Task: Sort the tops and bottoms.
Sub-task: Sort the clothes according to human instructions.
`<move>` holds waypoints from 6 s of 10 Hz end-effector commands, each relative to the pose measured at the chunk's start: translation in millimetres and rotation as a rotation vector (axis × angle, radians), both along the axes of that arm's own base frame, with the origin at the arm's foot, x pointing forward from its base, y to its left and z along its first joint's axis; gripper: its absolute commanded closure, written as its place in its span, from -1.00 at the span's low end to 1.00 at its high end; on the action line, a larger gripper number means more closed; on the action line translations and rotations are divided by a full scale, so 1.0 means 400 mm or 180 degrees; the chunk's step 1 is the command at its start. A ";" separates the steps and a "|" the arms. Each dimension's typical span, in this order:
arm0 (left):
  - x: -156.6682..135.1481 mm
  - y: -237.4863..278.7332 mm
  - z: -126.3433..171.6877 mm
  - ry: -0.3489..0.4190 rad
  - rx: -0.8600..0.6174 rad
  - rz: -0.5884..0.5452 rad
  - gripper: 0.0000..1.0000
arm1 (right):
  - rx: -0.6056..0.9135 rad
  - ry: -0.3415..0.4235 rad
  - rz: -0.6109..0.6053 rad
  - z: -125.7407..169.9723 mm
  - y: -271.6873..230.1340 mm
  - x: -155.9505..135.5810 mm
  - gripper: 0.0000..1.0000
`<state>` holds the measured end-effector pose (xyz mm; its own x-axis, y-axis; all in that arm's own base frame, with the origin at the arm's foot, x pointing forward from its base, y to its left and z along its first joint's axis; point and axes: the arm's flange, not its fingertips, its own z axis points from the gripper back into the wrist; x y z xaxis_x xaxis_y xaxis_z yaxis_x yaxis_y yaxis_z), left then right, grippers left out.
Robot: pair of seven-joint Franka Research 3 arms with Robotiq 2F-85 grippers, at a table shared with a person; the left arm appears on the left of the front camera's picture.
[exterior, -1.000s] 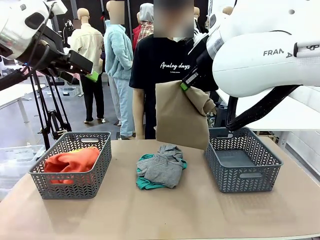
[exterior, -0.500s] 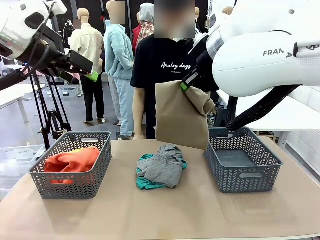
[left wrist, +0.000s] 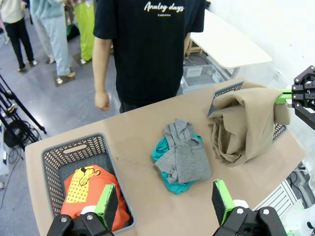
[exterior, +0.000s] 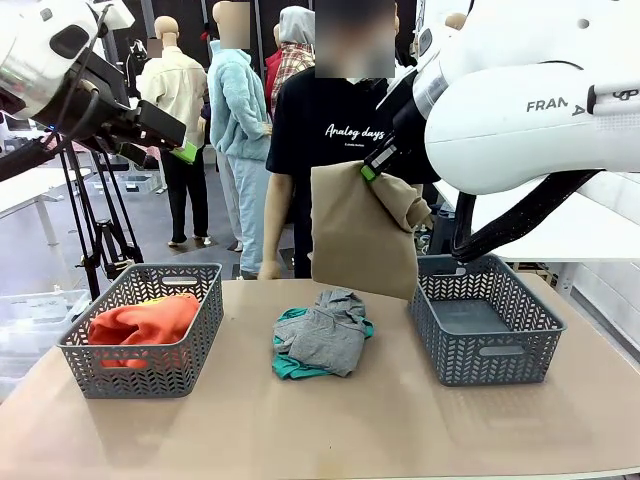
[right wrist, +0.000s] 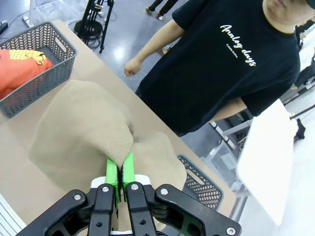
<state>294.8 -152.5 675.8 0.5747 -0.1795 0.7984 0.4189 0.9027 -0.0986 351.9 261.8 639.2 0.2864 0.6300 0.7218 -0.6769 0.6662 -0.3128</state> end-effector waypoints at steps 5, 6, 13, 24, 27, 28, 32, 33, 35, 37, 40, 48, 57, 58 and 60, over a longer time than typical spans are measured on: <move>-0.105 0.105 0.111 -0.0127 -0.0266 -0.0643 -1.00 | 0.0011 -0.0004 -0.0036 0.012 0.001 -0.006 1.00; -0.119 0.129 0.133 -0.0142 -0.0283 -0.0735 -1.00 | 0.0011 -0.0004 -0.0036 0.012 0.001 -0.006 1.00; -0.173 0.156 0.209 -0.0261 -0.0387 -0.1301 -1.00 | 0.0011 -0.0004 -0.0036 0.012 0.001 -0.006 1.00; -0.179 0.158 0.211 -0.0258 -0.0378 -0.1171 -1.00 | 0.0011 -0.0004 -0.0036 0.012 0.001 -0.006 1.00; -0.179 0.158 0.211 -0.0258 -0.0378 -0.1171 -1.00 | 0.0011 -0.0004 -0.0036 0.012 0.001 -0.006 1.00; -0.179 0.158 0.211 -0.0258 -0.0378 -0.1171 -1.00 | 0.0011 -0.0004 -0.0036 0.012 0.001 -0.006 1.00; -0.179 0.158 0.211 -0.0258 -0.0378 -0.1171 -1.00 | 0.0271 -0.0227 0.0421 0.017 0.054 0.035 1.00; -0.179 0.158 0.211 -0.0258 -0.0378 -0.1171 -1.00 | 0.0345 -0.0364 0.0558 0.030 0.092 0.058 1.00; -0.179 0.158 0.211 -0.0258 -0.0378 -0.1171 -1.00 | 0.0455 -0.0488 0.0903 0.048 0.206 0.129 1.00; -0.179 0.158 0.211 -0.0258 -0.0378 -0.1171 -1.00 | 0.0460 -0.0479 0.1149 0.045 0.313 0.200 1.00; -0.179 0.158 0.211 -0.0258 -0.0378 -0.1171 -1.00 | 0.0479 -0.0477 0.1393 0.033 0.459 0.275 1.00; -0.179 0.158 0.211 -0.0258 -0.0378 -0.1171 -1.00 | 0.0546 -0.0478 0.1506 -0.024 0.560 0.290 1.00; -0.179 0.158 0.211 -0.0258 -0.0378 -0.1171 -1.00 | 0.0590 0.0314 0.2552 -0.353 0.999 0.536 1.00; -0.179 0.158 0.211 -0.0258 -0.0378 -0.1171 -1.00 | 0.0608 0.0449 0.2547 -0.390 1.007 0.542 1.00; -0.179 0.158 0.211 -0.0258 -0.0378 -0.1171 -1.00 | 0.0485 0.0958 0.2530 -0.464 1.004 0.547 1.00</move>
